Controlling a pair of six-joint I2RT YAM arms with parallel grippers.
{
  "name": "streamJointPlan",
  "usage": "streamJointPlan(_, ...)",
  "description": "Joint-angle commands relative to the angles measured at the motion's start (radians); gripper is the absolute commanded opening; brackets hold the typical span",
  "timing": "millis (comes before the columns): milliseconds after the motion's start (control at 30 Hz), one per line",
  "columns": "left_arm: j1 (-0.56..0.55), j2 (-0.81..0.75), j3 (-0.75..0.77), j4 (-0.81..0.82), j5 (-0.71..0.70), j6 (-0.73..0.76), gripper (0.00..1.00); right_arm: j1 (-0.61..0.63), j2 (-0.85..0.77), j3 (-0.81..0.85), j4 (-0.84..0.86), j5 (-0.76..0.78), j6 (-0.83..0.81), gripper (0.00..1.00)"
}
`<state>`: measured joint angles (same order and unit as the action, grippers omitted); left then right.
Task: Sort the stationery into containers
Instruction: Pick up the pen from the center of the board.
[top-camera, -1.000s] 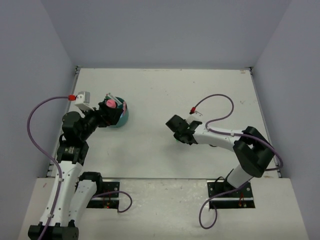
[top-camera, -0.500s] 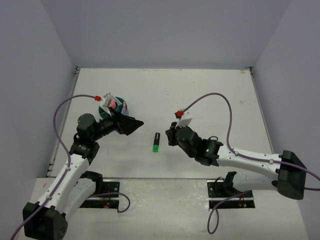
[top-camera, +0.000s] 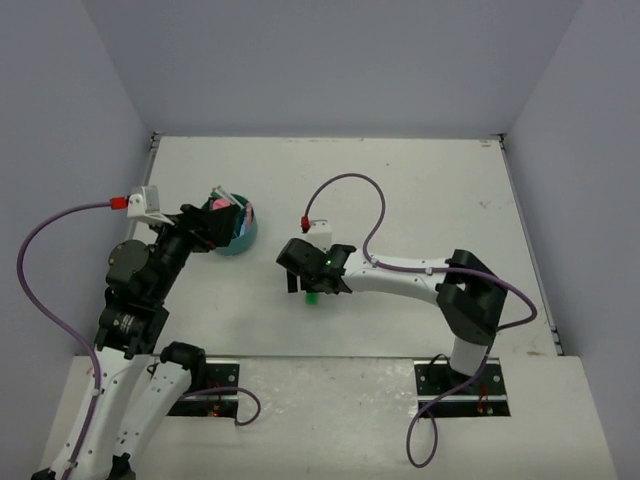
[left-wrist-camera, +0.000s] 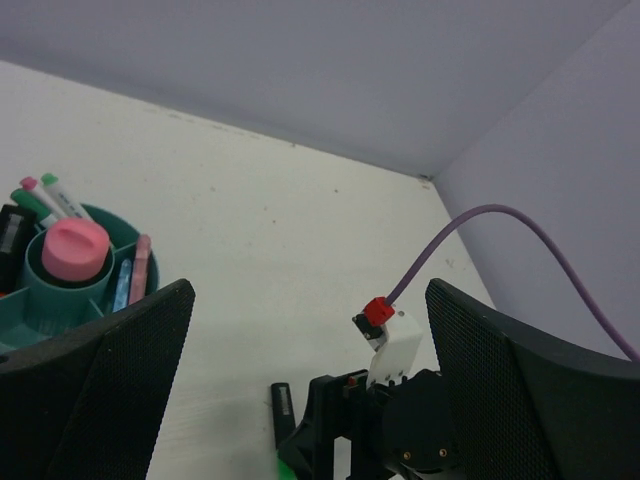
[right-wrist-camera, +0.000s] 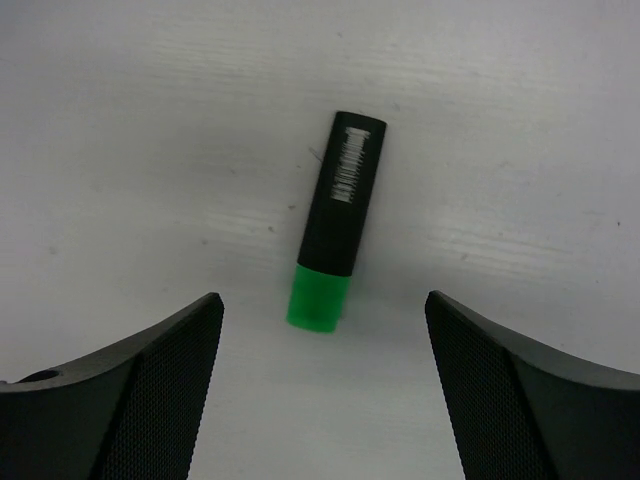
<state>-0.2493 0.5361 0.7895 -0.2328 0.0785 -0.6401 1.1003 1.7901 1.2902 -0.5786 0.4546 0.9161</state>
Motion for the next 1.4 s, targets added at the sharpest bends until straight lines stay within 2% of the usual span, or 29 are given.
streamJointPlan(0,-0.002,0.012,-0.016,-0.118,-0.083,0.064,1.0,-0.025,0.055,0.018,-0.094,-0.056,0.156,0.83)
streamJointPlan(133,-0.001,0.004,-0.018,-0.125,-0.083,0.085,1.0,-0.053,0.108,-0.031,0.015,-0.158,0.113,0.75)
streamJointPlan(267,-0.001,0.01,-0.022,-0.124,-0.058,0.096,1.0,-0.073,0.118,-0.05,0.06,-0.174,0.105,0.72)
streamJointPlan(400,-0.001,0.013,-0.037,-0.113,-0.049,0.093,1.0,-0.083,0.158,-0.045,0.048,-0.159,0.11,0.61)
streamJointPlan(567,-0.001,0.006,-0.056,-0.096,-0.033,0.085,1.0,-0.083,0.24,-0.02,-0.002,-0.134,0.12,0.33)
streamJointPlan(700,-0.001,0.007,-0.07,-0.086,-0.017,0.079,1.0,-0.082,0.245,-0.061,0.049,-0.175,0.104,0.07)
streamJointPlan(767,-0.001,0.008,-0.085,-0.069,0.006,0.072,1.0,-0.079,0.227,-0.077,0.068,-0.173,0.09,0.0)
streamJointPlan(967,-0.001,0.08,-0.24,0.134,0.268,-0.027,1.0,0.008,-0.062,-0.195,0.232,-0.014,-0.042,0.0)
streamJointPlan(1100,-0.003,0.167,-0.389,0.479,0.5,-0.175,1.0,0.07,-0.241,-0.333,0.414,0.019,-0.204,0.0)
streamJointPlan(1200,-0.01,0.206,-0.446,0.67,0.576,-0.259,1.0,0.1,-0.336,-0.392,0.511,0.021,-0.263,0.0)
streamJointPlan(1367,-0.052,0.235,-0.467,0.779,0.602,-0.301,1.0,0.141,-0.456,-0.42,0.553,0.024,-0.308,0.0)
